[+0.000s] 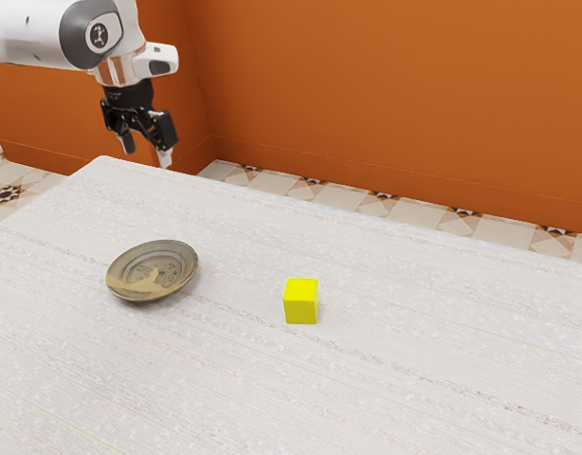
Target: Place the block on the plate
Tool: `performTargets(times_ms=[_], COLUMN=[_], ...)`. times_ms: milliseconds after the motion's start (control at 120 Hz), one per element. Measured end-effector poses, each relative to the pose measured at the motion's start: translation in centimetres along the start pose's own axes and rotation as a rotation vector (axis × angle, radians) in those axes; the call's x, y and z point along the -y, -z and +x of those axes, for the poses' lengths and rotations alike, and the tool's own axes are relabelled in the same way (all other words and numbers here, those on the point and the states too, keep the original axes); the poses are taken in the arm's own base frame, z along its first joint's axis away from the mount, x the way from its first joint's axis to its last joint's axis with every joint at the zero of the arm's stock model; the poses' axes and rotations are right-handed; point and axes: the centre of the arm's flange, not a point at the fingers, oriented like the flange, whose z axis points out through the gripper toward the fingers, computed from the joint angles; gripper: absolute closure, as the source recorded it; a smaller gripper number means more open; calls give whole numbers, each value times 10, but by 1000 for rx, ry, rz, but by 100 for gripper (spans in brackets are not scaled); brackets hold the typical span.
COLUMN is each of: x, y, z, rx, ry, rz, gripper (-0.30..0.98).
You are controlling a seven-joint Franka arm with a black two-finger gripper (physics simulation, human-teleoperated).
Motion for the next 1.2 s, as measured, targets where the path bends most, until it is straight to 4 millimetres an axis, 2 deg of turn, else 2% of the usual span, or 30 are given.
performTargets(times_ms=[300, 367, 425, 533, 608, 742, 925, 1008, 1075, 1200], x=[-3, -12, -29, -87, -128, -181, -211, -222, -226, -226], y=[-3, -20, -30, -44, -45, -58, -88, -95, -104, -139], z=[1, -1, 1, 15, 21, 27, 39, 44, 48, 63], rx=[4, 37, 54, 75, 75, 95, 100, 78, 64, 64], ry=[-13, -25, -47, -118, -154, -160, -78, -37, 4, 82], rz=[-5, -21, -30, -38, -35, -51, -89, -93, -93, -87], gripper=[0, 0, 0, 0, 0, 0, 0, 0, 0, 0])
